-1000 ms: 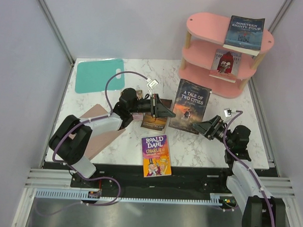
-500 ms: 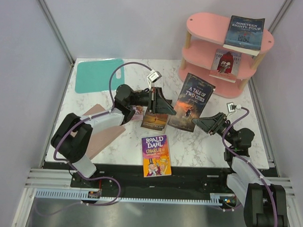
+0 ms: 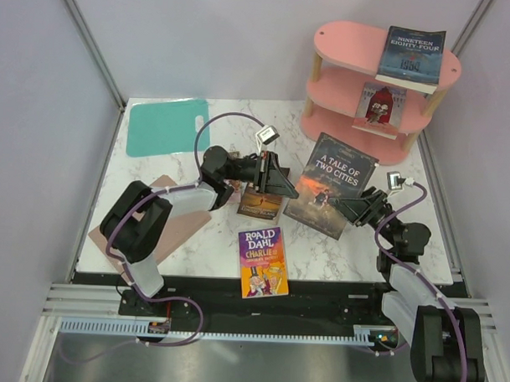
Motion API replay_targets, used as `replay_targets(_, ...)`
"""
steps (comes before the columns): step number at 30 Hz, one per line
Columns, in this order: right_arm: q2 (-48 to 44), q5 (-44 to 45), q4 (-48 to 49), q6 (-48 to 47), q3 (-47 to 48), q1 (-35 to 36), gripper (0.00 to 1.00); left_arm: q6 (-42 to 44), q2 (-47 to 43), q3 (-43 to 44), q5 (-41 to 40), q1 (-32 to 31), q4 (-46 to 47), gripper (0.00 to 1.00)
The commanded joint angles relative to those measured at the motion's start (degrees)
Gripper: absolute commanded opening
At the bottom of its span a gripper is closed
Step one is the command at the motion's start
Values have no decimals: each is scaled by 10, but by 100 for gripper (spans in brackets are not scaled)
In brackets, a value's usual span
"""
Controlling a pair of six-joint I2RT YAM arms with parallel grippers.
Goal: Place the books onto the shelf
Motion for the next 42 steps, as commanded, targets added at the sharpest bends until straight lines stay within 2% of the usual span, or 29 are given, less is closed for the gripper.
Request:
replay_targets(1, -21, 12, 70, 18, 4, 5, 98, -19, 15, 6, -10, -5, 169, 2)
replay_targets(6, -35, -3, 56, 24, 9, 4, 95, 39, 15, -6, -16, -5, 113, 2)
replay_targets(10, -30, -17, 47, 39, 24, 5, 79, 105, -3, -10, -25, -5, 21, 2)
replay_targets(11, -29, -20, 42, 40, 33, 4, 69, 126, -6, -10, -28, -4, -10, 2)
replay_targets(12, -29, -23, 36, 36, 37, 5, 54, 135, -8, -10, -27, -5, -21, 2)
replay_targets(13, -29, -26, 0, 28, 43, 4, 33, 142, -11, -10, -28, -4, -33, 2)
replay_targets(15, -33, -28, -28, 13, 58, 5, 28, 152, -12, -10, -28, -4, -45, 2)
replay_targets(18, -37, -38, -67, -8, 74, 5, 28, 155, -14, -12, -31, -5, -47, 21)
replay_targets(19, -38, -38, -72, -11, 76, 5, 29, 155, -14, -12, -31, -5, -45, 33)
replay_targets(21, -43, -40, -85, -16, 84, 5, 30, 146, -12, -8, -31, -6, -30, 42)
replay_targets(22, -45, -40, -99, -21, 86, 5, 30, 141, -11, -6, -30, -6, -24, 49)
replay_targets(26, -50, -40, -115, -34, 93, 5, 31, 123, 1, 19, -21, -25, -13, 57)
replay_targets(31, -46, -40, -117, -35, 95, 5, 33, 120, 31, 67, 0, -55, -27, 57)
replay_targets(34, -46, -42, -124, -40, 100, 6, 34, 115, 47, 89, 20, -72, -26, 51)
replay_targets(35, -47, -44, -128, -44, 102, 6, 35, 114, 49, 94, 21, -77, -23, 44)
replay_targets(36, -46, -45, -142, -50, 102, 5, 36, 114, 47, 95, 21, -78, -25, 20)
replay_targets(37, -50, -46, -154, -56, 107, 5, 38, 118, 46, 95, 21, -77, -31, 5)
replay_targets(39, -57, -43, -220, -95, 112, 5, 44, 132, 37, 95, 20, -74, -54, 2)
replay_targets(41, -76, -34, -292, -142, 127, 6, 66, 179, 8, 97, 12, -71, -128, 2)
replay_targets(42, -93, -28, -375, -190, 138, 5, 79, 202, -5, 100, 6, -69, -162, 2)
